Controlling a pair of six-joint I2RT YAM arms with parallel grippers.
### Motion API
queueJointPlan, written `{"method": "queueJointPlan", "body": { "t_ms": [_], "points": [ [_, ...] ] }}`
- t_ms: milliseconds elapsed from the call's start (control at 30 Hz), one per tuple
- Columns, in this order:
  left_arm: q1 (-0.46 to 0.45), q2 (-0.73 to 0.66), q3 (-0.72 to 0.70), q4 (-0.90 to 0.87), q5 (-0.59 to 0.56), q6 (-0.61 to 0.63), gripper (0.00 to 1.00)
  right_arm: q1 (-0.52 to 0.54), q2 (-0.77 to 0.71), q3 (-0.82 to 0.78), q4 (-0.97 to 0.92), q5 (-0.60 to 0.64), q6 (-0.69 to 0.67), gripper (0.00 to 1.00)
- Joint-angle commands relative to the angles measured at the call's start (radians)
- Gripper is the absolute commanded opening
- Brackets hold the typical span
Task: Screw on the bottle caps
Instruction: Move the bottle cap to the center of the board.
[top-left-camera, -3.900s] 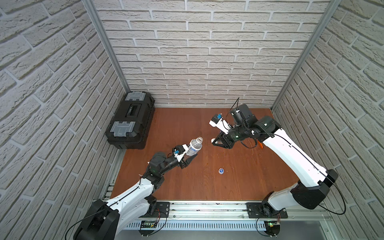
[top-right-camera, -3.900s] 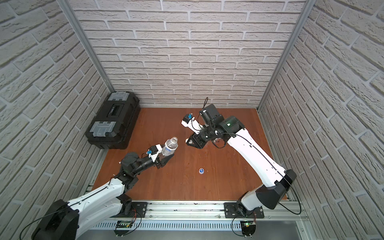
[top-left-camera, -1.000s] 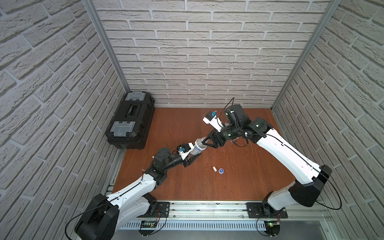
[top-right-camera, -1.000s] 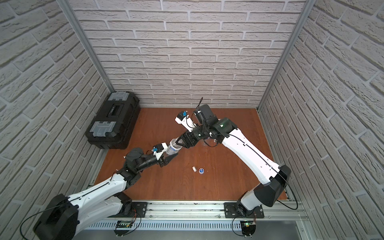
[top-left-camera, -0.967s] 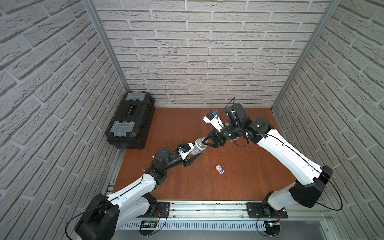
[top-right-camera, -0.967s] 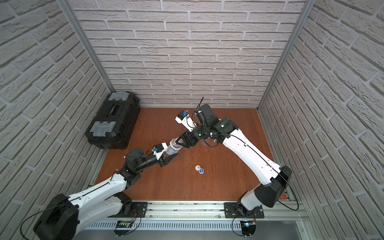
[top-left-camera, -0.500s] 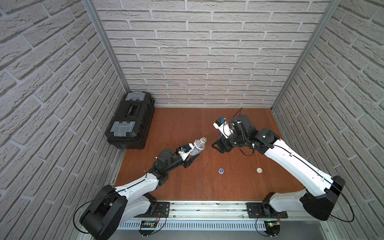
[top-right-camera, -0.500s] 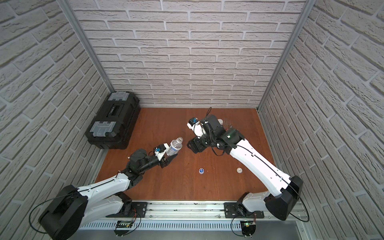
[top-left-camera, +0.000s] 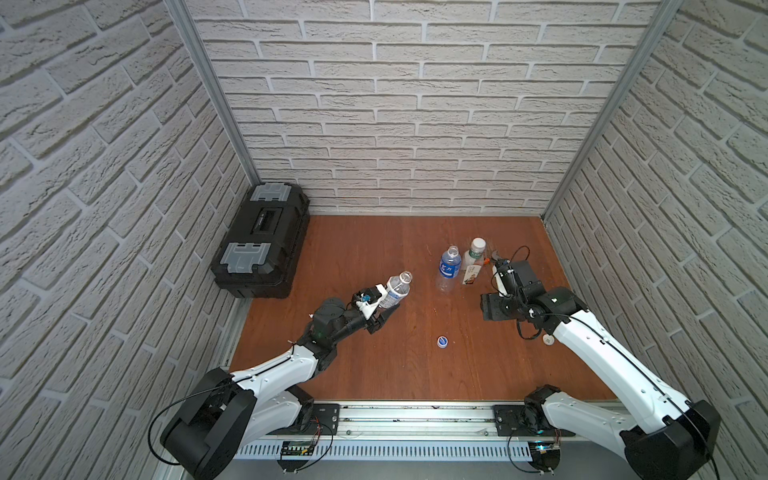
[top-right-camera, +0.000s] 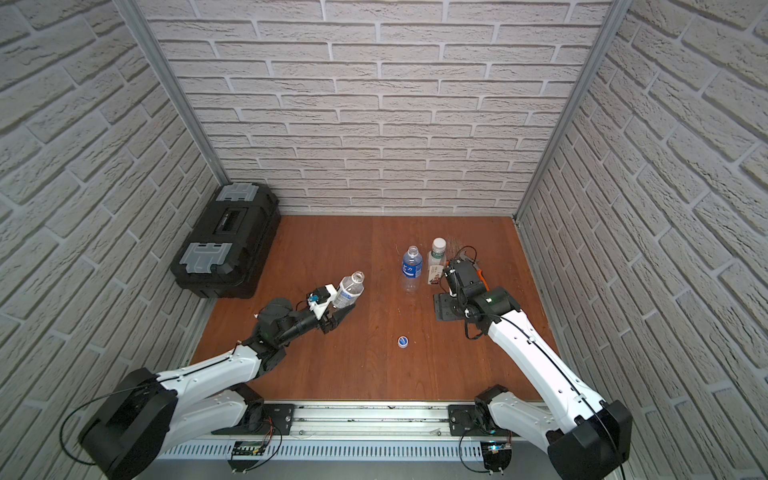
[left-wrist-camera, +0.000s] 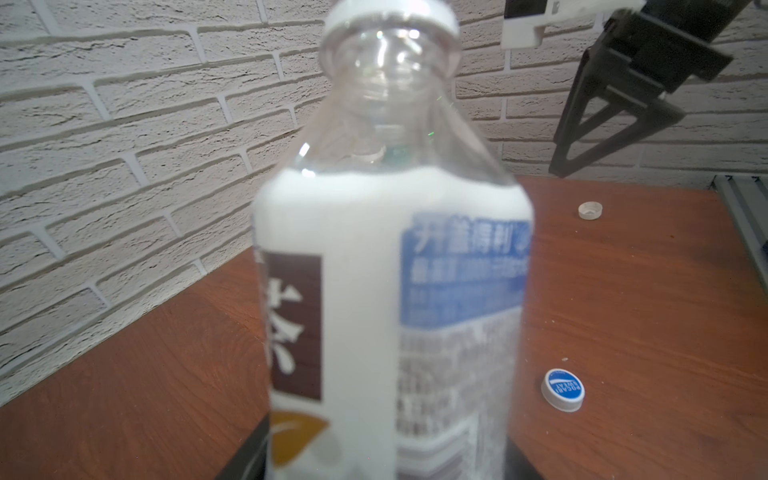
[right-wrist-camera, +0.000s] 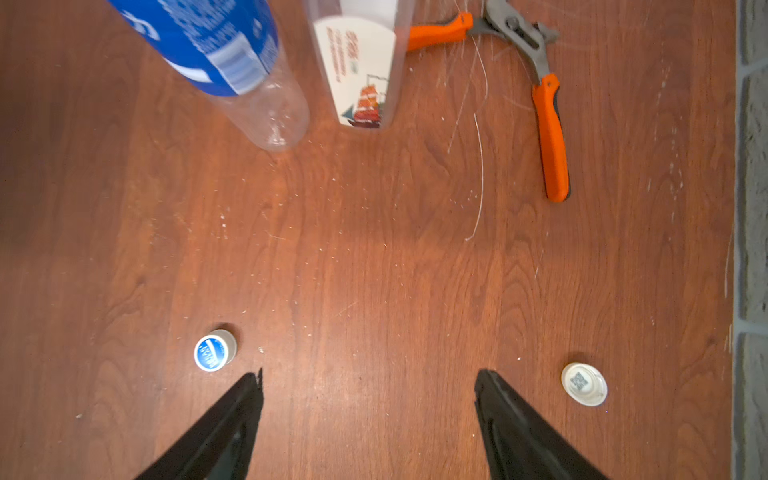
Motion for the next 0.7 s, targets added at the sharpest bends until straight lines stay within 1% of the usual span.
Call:
{"method": "queueJointPlan", "body": {
  "t_ms": [0,67,167,233,267,367,433,533,667],
  "points": [
    [0.003,0.016,0.01,0.084,0.041,-0.021,0.58,-0.009,-0.029,-0.051,0.071,0.028,0.086,0.84],
    [-0.002,0.02,0.019,0.091,0.046,-0.026,0.58,-0.036,-0.026,-0.072,0.046,0.1,0.143,0.86],
    [-0.003,0.021,0.03,0.088,0.052,-0.027,0.58,-0.111,-0.027,-0.118,0.064,0.157,0.198,0.88],
    [-0.005,0.022,0.039,0.083,0.052,-0.031,0.58,-0.148,-0.02,-0.136,0.085,0.191,0.207,0.9],
    [-0.005,0.023,0.044,0.081,0.048,-0.034,0.58,-0.167,-0.012,-0.142,0.088,0.208,0.207,0.94],
    [-0.007,0.03,0.057,0.081,0.024,-0.06,0.58,-0.237,0.013,-0.168,0.108,0.202,0.233,0.97],
    [-0.008,0.038,0.062,0.082,0.0,-0.076,0.58,-0.283,0.019,-0.205,0.147,0.203,0.268,0.97],
    [-0.009,0.048,0.076,0.076,-0.017,-0.099,0.58,-0.354,0.022,-0.267,0.188,0.221,0.368,0.95],
    [-0.013,0.046,0.104,0.038,-0.027,-0.114,0.58,-0.481,0.008,-0.349,0.213,0.218,0.436,0.89]
  ]
}}
